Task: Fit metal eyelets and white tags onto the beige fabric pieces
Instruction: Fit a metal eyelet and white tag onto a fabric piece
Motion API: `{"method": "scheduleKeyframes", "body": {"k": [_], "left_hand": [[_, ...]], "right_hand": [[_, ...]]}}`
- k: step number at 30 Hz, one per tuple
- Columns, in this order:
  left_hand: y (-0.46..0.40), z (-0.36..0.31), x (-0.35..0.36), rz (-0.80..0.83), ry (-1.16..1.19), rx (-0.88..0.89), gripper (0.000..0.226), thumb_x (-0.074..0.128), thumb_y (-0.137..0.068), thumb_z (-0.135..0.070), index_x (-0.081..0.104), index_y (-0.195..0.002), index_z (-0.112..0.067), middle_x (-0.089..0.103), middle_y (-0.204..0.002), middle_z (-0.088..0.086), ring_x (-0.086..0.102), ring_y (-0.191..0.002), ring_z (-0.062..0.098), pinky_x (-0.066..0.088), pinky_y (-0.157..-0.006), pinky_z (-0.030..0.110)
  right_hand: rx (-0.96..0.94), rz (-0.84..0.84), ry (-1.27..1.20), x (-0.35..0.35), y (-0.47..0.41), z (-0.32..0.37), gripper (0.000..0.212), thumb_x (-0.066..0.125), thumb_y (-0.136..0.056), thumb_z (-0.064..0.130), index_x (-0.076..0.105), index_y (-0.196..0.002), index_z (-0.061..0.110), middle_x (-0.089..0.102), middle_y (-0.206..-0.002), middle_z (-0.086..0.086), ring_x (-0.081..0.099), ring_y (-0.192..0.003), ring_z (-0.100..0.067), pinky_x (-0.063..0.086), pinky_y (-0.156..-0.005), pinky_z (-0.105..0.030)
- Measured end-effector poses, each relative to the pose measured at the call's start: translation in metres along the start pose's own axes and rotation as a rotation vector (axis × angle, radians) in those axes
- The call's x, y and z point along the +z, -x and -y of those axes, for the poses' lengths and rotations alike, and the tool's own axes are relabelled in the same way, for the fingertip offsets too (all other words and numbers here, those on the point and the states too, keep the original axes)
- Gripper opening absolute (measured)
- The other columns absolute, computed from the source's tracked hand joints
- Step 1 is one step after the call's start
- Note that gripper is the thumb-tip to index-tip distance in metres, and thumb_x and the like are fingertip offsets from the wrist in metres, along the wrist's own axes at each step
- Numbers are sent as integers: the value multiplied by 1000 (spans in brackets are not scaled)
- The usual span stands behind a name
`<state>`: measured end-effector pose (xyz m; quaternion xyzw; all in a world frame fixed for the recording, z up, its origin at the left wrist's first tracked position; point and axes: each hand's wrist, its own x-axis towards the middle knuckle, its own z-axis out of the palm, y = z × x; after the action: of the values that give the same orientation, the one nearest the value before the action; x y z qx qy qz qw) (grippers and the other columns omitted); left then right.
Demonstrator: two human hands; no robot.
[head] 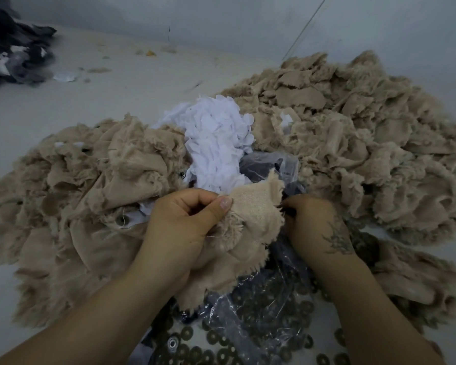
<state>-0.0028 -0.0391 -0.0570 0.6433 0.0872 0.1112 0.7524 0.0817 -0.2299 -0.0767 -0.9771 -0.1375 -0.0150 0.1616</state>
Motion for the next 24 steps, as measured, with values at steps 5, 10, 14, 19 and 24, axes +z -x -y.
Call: {"method": "scheduleKeyframes", "body": {"k": [5, 10, 14, 19, 24], "left_hand": [[-2, 1, -4, -14, 10, 11, 20, 76, -65, -37, 76, -70, -17, 68, -64, 0, 57, -58, 7, 50, -58, 17], [-3, 2, -7, -35, 6, 9, 19, 77, -66, -38, 77, -71, -19, 69, -67, 2, 58, -61, 10, 52, -59, 20], [-3, 3, -11, -47, 30, -11, 30, 79, -62, -44, 77, -74, -17, 71, -73, 9, 60, -69, 22, 54, -67, 32], [-4, 5, -13, -38, 39, -14, 35, 81, -62, -45, 76, -76, -13, 71, -76, 14, 60, -70, 25, 53, -67, 33], [-4, 5, -9, -15, 32, -13, 34, 81, -61, -45, 77, -74, -15, 70, -72, 10, 58, -68, 22, 53, -63, 26]], "right_hand": [[-60, -19, 7, -41, 18, 10, 11, 66, -86, 24, 75, -80, 27, 70, -74, 11, 64, -69, -5, 49, -56, -15], [-247, 492, -37, -53, 40, 39, 14, 69, -86, 23, 79, -78, 27, 72, -68, 9, 65, -63, -3, 44, -54, -3], [-264, 363, 122, -28, 31, 41, 20, 57, -93, 21, 75, -100, 14, 68, -92, -4, 63, -86, -21, 49, -72, -23], [-256, 151, 192, 8, 25, 28, 29, 80, -69, 21, 55, -53, 22, 28, -50, 11, 42, -50, -18, 17, -41, -15], [-272, 193, 160, 37, 18, 9, 87, 86, -28, 23, 3, -53, 30, -3, -53, 18, 12, -38, -9, 0, -42, -9]]}}
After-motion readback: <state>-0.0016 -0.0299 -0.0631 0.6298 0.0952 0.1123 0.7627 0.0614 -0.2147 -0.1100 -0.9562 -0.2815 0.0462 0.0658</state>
